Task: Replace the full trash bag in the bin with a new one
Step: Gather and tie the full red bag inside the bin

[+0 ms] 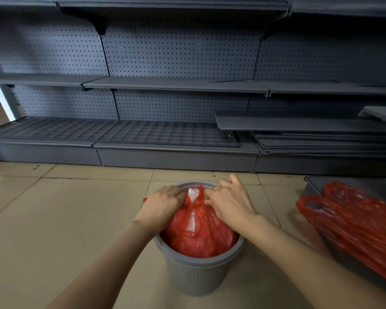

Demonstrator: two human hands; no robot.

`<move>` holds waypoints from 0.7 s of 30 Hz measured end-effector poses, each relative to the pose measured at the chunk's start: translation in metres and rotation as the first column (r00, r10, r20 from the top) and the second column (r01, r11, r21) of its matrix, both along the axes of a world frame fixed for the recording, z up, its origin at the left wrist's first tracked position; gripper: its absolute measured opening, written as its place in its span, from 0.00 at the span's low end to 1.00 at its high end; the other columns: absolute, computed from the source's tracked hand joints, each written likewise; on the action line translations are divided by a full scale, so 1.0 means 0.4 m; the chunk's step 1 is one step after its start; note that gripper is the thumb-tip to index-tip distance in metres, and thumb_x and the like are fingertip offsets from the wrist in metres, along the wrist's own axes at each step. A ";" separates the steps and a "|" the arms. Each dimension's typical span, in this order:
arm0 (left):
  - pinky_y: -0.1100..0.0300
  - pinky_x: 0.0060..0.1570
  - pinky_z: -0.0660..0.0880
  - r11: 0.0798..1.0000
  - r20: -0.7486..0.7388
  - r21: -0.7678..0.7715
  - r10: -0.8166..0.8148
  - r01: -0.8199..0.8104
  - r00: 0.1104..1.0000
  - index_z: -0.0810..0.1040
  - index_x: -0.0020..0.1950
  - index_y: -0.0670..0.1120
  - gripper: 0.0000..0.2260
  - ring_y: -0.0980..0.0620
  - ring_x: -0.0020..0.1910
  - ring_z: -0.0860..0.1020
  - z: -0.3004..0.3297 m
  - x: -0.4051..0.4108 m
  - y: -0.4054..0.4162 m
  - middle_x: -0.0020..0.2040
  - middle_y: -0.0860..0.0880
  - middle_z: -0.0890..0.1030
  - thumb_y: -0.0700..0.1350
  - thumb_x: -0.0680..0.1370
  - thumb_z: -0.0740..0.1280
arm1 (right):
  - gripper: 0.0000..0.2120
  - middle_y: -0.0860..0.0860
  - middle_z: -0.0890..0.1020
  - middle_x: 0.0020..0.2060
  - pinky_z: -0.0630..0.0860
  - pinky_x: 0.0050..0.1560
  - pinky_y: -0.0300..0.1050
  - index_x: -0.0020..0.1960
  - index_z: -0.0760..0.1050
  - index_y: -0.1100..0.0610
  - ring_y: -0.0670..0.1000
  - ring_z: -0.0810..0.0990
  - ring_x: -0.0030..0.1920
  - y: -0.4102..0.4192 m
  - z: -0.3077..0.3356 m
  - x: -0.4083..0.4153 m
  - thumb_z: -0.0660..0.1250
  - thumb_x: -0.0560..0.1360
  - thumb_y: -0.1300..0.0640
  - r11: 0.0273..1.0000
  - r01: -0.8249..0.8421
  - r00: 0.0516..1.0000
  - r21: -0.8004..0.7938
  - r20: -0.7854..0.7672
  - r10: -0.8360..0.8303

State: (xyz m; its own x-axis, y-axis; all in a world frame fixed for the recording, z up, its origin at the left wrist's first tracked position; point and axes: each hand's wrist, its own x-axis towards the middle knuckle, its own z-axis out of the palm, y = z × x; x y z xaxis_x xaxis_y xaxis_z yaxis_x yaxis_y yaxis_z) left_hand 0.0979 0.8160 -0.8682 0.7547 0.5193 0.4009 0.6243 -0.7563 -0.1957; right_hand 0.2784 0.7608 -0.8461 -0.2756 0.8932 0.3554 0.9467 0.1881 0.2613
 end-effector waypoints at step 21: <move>0.58 0.33 0.67 0.988 0.074 -0.103 -0.107 0.114 0.992 0.71 0.38 0.44 0.09 0.46 0.36 0.73 0.044 -0.049 0.045 0.36 0.48 0.74 0.35 0.63 0.68 | 0.08 0.47 0.82 0.32 0.61 0.44 0.48 0.38 0.75 0.52 0.53 0.74 0.34 -0.028 0.002 0.143 0.69 0.71 0.49 0.974 -0.116 0.993 0.193 0.030 0.113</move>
